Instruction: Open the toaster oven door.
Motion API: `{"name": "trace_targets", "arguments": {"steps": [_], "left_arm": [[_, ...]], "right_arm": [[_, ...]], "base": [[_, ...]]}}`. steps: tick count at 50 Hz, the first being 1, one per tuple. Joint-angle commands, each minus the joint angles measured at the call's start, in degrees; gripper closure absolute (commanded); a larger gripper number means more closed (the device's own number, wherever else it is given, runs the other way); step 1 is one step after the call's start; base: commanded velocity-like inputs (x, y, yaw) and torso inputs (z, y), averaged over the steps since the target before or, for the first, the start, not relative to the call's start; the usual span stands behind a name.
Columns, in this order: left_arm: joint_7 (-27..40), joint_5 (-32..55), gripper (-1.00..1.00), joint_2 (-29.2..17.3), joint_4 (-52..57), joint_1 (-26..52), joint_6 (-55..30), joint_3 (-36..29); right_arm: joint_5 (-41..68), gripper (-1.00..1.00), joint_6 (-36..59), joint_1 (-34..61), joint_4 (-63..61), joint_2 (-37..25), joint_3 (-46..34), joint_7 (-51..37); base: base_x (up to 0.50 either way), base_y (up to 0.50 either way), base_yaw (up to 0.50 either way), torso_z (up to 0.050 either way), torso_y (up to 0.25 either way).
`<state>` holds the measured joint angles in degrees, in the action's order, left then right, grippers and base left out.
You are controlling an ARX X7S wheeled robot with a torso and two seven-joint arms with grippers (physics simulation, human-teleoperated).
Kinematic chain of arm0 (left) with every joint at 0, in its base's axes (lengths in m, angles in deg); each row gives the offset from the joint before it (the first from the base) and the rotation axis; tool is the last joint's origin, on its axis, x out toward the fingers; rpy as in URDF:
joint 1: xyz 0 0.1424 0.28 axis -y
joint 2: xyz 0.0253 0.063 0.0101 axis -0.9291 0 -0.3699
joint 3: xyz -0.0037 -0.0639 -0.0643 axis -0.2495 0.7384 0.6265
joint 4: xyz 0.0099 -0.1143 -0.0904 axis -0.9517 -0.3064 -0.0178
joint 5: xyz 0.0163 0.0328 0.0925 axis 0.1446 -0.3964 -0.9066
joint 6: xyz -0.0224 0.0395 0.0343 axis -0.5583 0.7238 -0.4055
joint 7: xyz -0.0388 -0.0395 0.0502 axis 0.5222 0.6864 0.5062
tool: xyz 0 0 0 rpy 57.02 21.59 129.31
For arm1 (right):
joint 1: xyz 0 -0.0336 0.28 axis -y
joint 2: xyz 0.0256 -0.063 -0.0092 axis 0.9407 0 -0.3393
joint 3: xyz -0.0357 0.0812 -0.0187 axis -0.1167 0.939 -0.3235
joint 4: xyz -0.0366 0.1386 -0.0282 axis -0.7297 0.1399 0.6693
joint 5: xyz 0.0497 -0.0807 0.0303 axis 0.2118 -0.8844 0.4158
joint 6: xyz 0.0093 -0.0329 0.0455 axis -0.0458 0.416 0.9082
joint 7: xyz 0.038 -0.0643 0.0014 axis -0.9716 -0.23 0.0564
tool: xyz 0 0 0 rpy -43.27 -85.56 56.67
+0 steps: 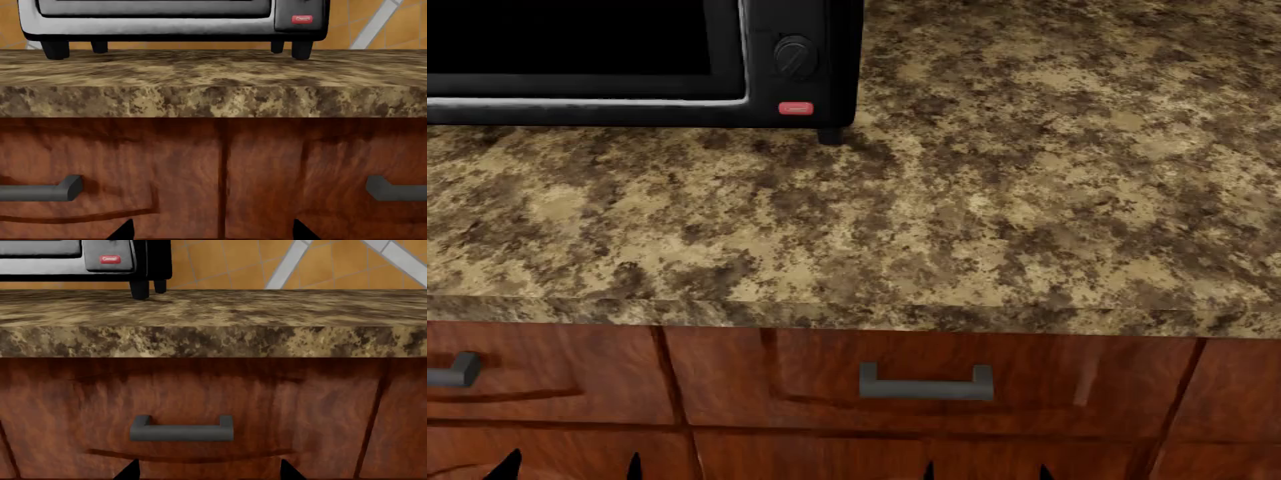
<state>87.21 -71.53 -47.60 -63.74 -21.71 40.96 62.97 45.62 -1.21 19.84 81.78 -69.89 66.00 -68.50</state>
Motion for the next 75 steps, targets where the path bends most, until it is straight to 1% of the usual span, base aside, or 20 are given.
{"name": "trace_targets", "arguments": {"steps": [1, 3, 9, 11, 33, 51, 53, 56, 57, 60, 64, 66, 70, 75], "left_arm": [[1.68, 1.49, -1.00, -1.49, 0.59, -0.14, -0.42, -1.66], [2.07, 2.19, -1.00, -1.75, 0.32, 0.02, -0.32, -1.96], [2.64, 3.28, -1.00, -2.79, 0.75, -0.05, -0.85, -2.80], [2.06, 4.82, -1.00, -2.94, 0.91, -0.46, -0.49, -2.78], [3.93, 6.57, -1.00, -4.95, 3.02, -0.10, -3.38, -4.86], [4.63, 8.90, -1.00, -6.07, 4.11, -0.76, -3.42, -5.92], [5.11, 9.96, -1.00, -6.21, 5.98, -0.57, -6.07, -5.66], [6.36, 10.68, -1.00, -7.73, 12.06, 1.42, -14.10, -5.44], [6.50, 10.96, -1.00, -7.93, 12.88, 1.77, -15.06, -5.32], [7.62, 12.55, -1.00, -9.06, 17.17, 4.92, -22.20, -4.20], [8.84, 14.53, -1.00, -10.70, 21.95, 9.61, -30.80, -2.69], [9.17, 15.36, -1.00, -11.39, 23.69, 11.47, -33.87, -2.11], [9.81, 17.06, -1.00, -12.98, 25.88, 16.72, -40.42, -0.82], [10.16, 19.52, -1.00, -14.00, 26.49, 23.83, -47.49, 0.55]], "right_arm": [[0.96, -1.00, 0.27, -0.07, -0.35, -0.96, -1.20, -1.20], [1.88, -1.00, -1.27, -0.01, 1.34, -1.46, -1.54, -1.43], [3.11, -1.00, -1.43, -0.53, 1.55, -2.18, -2.98, -2.22], [3.42, -1.00, -1.55, -0.54, 1.91, -2.40, -3.45, -2.33], [6.49, -1.00, -0.95, 0.28, 2.21, -4.28, -5.46, -3.77], [7.75, -1.00, -0.40, 0.11, 1.48, -5.33, -6.90, -5.06], [7.30, -1.00, 0.84, 0.41, -0.06, -5.77, -6.96, -5.83], [7.67, -1.00, 7.43, 1.91, -6.73, -7.33, -6.26, -6.97], [7.61, -1.00, 8.81, 2.17, -8.22, -7.60, -6.16, -7.37], [8.62, -1.00, 14.96, 4.28, -14.16, -8.93, -5.64, -7.65], [9.63, -1.00, 20.16, 7.47, -18.01, -9.68, -5.41, -7.98], [9.93, -1.00, 21.82, 8.93, -18.68, -9.97, -5.46, -7.97], [11.11, -1.00, 28.17, 13.94, -21.15, -11.04, -5.23, -7.90], [10.46, -1.00, 32.90, 20.83, -20.03, -12.05, -6.63, -7.66]], "base": [[0.00, 0.00, 0.00, 0.000, 0.000], [0.00, 0.00, 0.00, 0.000, 0.000], [0.00, 0.00, 0.00, 0.000, 0.000], [0.00, 0.00, 0.00, 0.008, 0.000], [0.00, 0.00, 0.00, 0.050, 0.000], [0.00, 0.00, 0.00, 0.050, 0.000], [0.00, 0.00, 0.00, 0.050, 0.000], [0.00, 0.00, 0.00, 0.000, 0.000], [0.00, 0.00, 0.00, 0.000, 0.000], [0.00, 0.00, 0.00, 0.000, 0.000], [0.00, 0.00, 0.00, 0.000, 0.000], [0.00, 0.00, 0.00, 0.000, 0.000], [0.00, 0.00, 0.00, 0.000, 0.000], [0.00, 0.00, 0.00, 0.000, 0.000]]}}
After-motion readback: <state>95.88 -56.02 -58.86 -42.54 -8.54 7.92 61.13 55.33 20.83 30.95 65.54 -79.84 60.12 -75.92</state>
